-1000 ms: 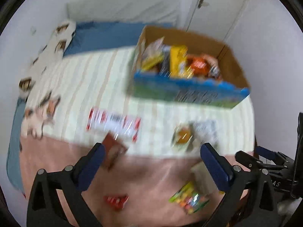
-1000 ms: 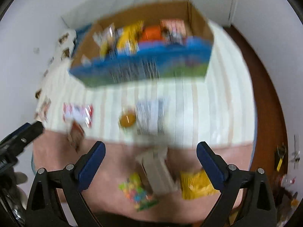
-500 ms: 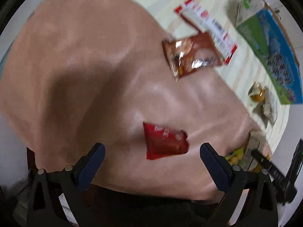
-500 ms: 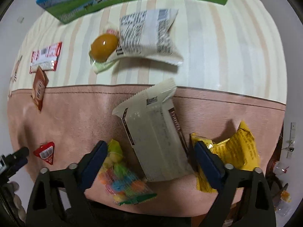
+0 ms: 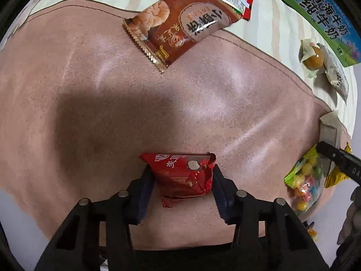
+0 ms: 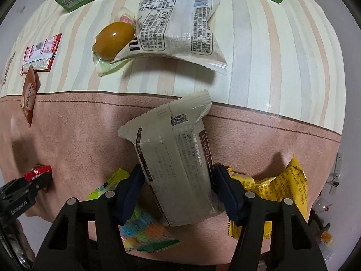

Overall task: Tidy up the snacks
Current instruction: 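Grasp the red candy packet with left tool while right tool grasps white wafer pack, then carry both packets into the cardboard box and open both tools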

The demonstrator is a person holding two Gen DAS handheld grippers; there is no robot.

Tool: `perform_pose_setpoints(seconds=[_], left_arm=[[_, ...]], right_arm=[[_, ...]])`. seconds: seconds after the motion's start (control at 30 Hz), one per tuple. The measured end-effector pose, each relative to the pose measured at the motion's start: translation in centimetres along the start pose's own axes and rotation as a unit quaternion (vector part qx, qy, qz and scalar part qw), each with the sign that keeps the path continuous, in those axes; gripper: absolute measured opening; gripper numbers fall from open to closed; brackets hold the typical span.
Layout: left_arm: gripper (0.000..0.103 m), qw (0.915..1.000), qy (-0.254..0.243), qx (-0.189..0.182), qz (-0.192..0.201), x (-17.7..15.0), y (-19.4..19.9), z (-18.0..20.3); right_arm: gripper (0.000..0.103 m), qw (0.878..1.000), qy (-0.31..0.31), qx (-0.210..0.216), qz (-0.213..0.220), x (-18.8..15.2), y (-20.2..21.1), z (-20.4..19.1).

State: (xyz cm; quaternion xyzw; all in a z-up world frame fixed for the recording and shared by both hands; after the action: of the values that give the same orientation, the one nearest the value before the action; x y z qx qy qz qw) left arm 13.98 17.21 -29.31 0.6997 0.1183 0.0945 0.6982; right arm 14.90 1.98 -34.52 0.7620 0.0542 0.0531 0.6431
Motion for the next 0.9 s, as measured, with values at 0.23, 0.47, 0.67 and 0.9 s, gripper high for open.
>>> perform_pose_setpoints(seconds=[0.23, 0.47, 0.67, 0.9], left_arm=[[0.044, 0.9995, -0.008, -0.017, 0.024, 1.5, 2.9, 2.6], [0.044, 0.9974, -0.037, -0.044, 0.045, 4.0, 6.4, 7.8], [0.044, 0.9911, -0.049, -0.094, 0.081, 7.3, 12.1, 12.2], [0.044, 0.9757, -0.073, -0.147, 0.146, 15.0, 21.2, 13.8]], right_arm=[[0.054, 0.999, -0.020, 0.034, 0.026, -0.6, 2.3, 0.6], [0.052, 0.993, -0.054, 0.098, 0.044, 0.7, 5.4, 1.6], [0.051, 0.981, -0.071, 0.158, 0.088, 2.8, 11.0, 1.2], [0.051, 0.967, -0.062, 0.193, 0.156, 9.1, 20.0, 0.6]])
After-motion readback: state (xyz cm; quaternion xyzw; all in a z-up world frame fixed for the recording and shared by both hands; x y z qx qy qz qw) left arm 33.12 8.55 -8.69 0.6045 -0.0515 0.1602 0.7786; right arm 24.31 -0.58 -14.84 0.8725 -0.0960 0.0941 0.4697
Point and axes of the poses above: each gripper's, at about its wrist camera, not at the fingertips, and y roughly against the way its jaws point, z to its right, x to its top, the point moved 3 cm from there along -y, roughly the way its jaws point, and after that the axes turned 10 degrees about x, right-handed, at the moved point
